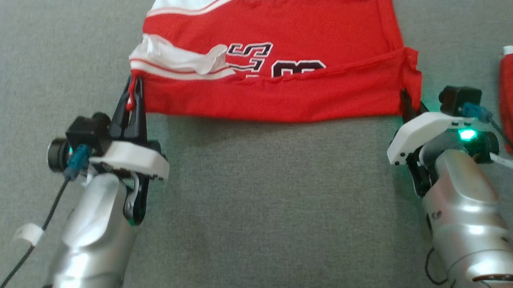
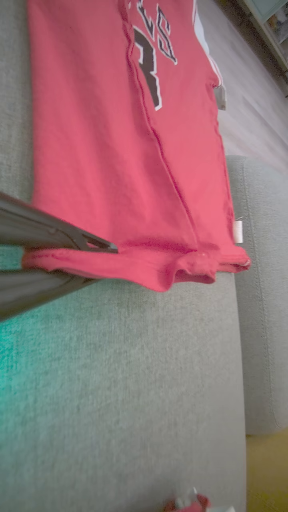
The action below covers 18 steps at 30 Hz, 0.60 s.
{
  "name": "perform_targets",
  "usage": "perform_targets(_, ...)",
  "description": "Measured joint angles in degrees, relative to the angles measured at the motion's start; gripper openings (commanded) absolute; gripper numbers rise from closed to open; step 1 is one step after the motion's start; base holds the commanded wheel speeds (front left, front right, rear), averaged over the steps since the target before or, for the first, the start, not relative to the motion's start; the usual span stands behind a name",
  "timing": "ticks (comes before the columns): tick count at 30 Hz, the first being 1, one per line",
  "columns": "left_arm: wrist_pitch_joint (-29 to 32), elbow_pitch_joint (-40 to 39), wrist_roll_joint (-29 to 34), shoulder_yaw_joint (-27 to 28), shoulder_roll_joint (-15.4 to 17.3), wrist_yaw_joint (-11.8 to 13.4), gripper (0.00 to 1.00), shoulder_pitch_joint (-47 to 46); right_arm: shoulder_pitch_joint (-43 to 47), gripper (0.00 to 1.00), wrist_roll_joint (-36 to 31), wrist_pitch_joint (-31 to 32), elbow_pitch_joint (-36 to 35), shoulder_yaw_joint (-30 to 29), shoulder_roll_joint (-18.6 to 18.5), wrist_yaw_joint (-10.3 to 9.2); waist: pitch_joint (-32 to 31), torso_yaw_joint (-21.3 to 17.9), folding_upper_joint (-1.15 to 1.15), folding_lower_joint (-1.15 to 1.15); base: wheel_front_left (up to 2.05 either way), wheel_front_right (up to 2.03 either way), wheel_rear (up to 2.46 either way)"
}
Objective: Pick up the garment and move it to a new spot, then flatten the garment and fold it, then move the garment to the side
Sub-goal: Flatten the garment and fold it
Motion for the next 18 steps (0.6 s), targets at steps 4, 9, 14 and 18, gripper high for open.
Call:
perform_targets(4, 0.5, 1.5, 0.0, -0.5, 0.5, 0.0, 0.00, 2.4, 1.7, 0.00, 1.3, -3.5, 0.5, 0.1, 0.0, 0.00, -2.3, -0.8, 0.00, 0.00, 0.00, 0.00, 0.00)
perform_targets(9, 1.0, 2.3, 0.0, -0.9, 1.1, 0.3, 0.00, 4.8, 4.4, 0.00, 3.4, -5.1, 0.6, 0.5, 0.0, 0.00, -5.0, -1.7, 0.00, -0.01, 0.00, 0.00, 0.00)
perform_targets(14, 1.7, 2.3, 0.0, -1.7, 1.8, 0.4, 0.00, 7.6, 8.4, 0.00, 5.1, -5.4, -0.4, 1.2, 0.1, 0.00, -8.9, -2.6, 0.00, -0.01, 0.00, 0.00, 0.00)
perform_targets(18, 3.7, 1.9, 0.0, -3.1, 2.4, -0.1, 0.00, 10.7, 12.5, 0.00, 6.4, -4.3, -2.1, 1.2, 0.2, 0.00, -11.8, -3.0, 0.00, -0.02, 0.00, 0.00, 0.00)
